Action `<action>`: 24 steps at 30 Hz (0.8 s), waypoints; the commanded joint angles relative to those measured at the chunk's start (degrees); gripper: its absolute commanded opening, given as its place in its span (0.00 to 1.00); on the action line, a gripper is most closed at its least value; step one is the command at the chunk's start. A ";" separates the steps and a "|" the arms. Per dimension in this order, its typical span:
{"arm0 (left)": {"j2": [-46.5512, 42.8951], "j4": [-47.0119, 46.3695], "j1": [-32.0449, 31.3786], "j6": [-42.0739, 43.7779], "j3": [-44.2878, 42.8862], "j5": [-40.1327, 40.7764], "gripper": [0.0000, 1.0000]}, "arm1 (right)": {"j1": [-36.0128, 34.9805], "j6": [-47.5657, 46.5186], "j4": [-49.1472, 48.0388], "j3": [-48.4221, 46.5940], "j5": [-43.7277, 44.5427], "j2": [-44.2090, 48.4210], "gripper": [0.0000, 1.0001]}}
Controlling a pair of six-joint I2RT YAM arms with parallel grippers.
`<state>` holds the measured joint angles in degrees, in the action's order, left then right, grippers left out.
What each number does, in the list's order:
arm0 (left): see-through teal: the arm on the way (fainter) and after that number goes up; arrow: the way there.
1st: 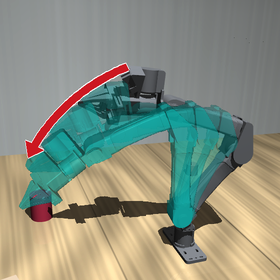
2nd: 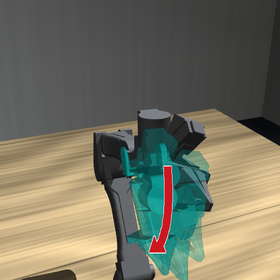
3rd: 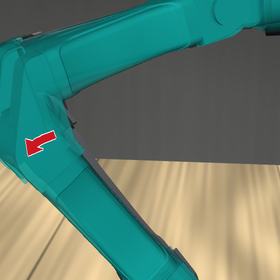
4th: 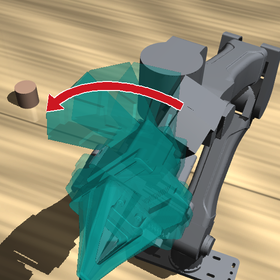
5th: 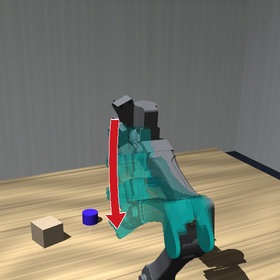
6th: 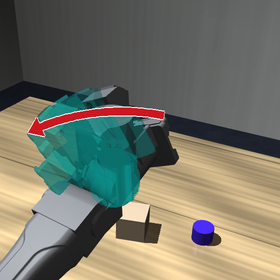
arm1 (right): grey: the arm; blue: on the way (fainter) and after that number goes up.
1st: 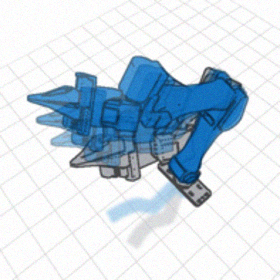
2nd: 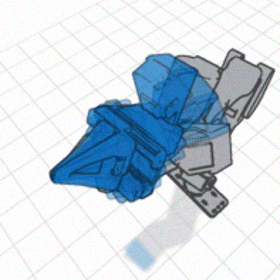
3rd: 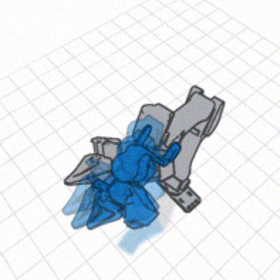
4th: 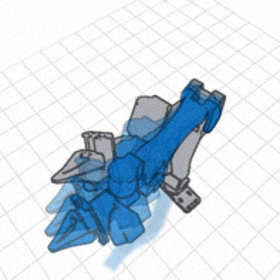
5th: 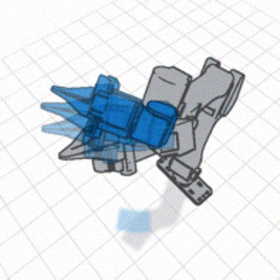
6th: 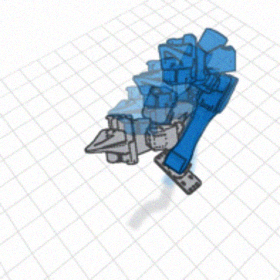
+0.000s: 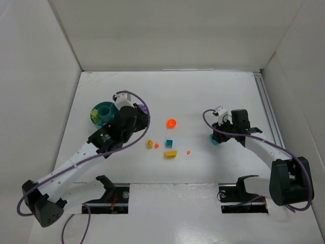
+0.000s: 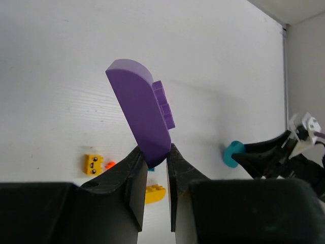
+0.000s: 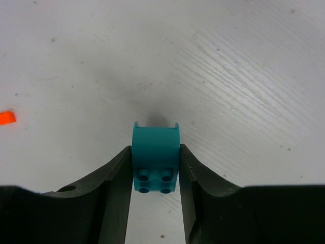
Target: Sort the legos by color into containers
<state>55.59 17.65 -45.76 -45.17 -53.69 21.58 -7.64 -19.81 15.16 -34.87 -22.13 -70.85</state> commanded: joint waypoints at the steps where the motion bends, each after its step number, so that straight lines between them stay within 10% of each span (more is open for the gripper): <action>1: -0.40 7.04 7.76 -1.77 -0.54 -12.60 0.00 | -1.23 -1.72 -0.30 -0.72 7.10 -0.87 0.35; 14: -0.14 4.26 47.84 3.33 3.15 -46.92 0.00 | -4.49 -1.72 2.07 -1.95 13.86 3.34 0.76; 24: 1.80 9.49 52.43 1.05 1.57 -43.04 0.00 | -5.02 -1.72 5.23 -2.48 17.38 10.73 0.86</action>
<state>58.19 24.75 5.06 -43.99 -50.09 -21.78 -12.10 -21.28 19.18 -35.20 -6.66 -61.63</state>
